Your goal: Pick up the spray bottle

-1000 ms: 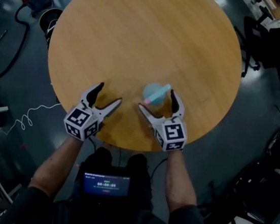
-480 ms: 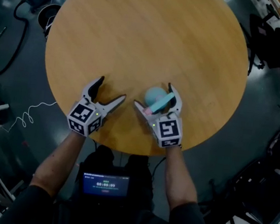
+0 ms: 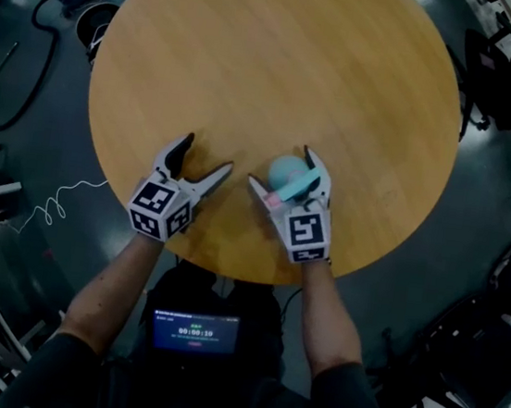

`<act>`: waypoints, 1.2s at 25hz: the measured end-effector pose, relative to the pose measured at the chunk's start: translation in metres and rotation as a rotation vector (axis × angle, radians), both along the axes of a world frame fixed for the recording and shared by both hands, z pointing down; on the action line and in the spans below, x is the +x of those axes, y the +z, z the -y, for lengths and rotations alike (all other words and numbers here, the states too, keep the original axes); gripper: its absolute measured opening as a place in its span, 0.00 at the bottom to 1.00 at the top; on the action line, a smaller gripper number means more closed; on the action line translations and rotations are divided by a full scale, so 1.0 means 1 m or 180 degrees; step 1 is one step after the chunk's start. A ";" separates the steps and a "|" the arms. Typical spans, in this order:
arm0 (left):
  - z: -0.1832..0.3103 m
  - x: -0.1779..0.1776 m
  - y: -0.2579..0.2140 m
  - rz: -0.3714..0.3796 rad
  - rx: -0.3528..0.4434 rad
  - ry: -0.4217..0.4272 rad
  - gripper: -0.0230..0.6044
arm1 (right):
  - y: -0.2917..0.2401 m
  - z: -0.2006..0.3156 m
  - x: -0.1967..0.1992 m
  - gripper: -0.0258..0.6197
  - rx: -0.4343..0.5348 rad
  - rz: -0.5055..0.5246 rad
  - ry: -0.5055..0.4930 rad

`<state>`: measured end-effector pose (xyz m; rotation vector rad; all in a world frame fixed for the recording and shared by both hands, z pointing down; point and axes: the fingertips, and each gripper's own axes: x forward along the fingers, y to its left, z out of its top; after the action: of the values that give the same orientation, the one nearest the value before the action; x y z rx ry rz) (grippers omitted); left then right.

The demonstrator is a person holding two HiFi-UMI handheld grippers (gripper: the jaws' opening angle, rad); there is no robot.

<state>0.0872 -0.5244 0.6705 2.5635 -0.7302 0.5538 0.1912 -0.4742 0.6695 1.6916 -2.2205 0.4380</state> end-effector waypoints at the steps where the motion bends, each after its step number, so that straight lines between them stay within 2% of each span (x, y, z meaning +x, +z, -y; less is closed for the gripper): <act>1: 0.000 0.000 -0.001 -0.0018 -0.0007 -0.0013 0.73 | 0.001 0.001 0.000 0.83 0.0032 -0.0009 -0.0017; 5: 0.000 0.002 -0.011 -0.0048 0.0055 0.0021 0.71 | -0.002 0.004 0.005 0.76 0.0022 0.0033 0.0069; 9: -0.002 0.002 -0.024 -0.0150 0.0024 0.0067 0.69 | -0.006 0.004 0.006 0.74 0.0111 0.0081 0.0048; 13: 0.000 0.002 -0.047 -0.0231 0.0171 0.0090 0.56 | -0.034 0.008 0.007 0.73 0.0182 0.0132 0.0053; 15: -0.002 0.004 -0.062 -0.0310 0.0240 0.0093 0.47 | -0.049 0.007 0.007 0.73 0.0209 0.0130 0.0042; 21: -0.008 0.000 -0.116 -0.0593 0.0437 0.0055 0.39 | -0.103 0.003 0.005 0.73 0.0335 0.0039 0.0047; 23: -0.009 -0.005 -0.137 -0.0744 0.0480 -0.0003 0.29 | -0.122 0.000 0.006 0.73 0.0365 0.0055 0.0083; 24: -0.010 -0.007 -0.148 -0.0805 0.0515 -0.0026 0.27 | -0.131 0.000 0.007 0.73 0.0398 0.0057 0.0095; 30: -0.008 -0.015 -0.194 -0.0882 0.0780 0.0002 0.27 | -0.180 0.000 0.006 0.73 0.0603 0.0017 0.0141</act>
<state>0.0725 -0.5169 0.4770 2.7865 -0.7365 0.1070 0.1976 -0.4743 0.4894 1.8379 -2.2951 0.2490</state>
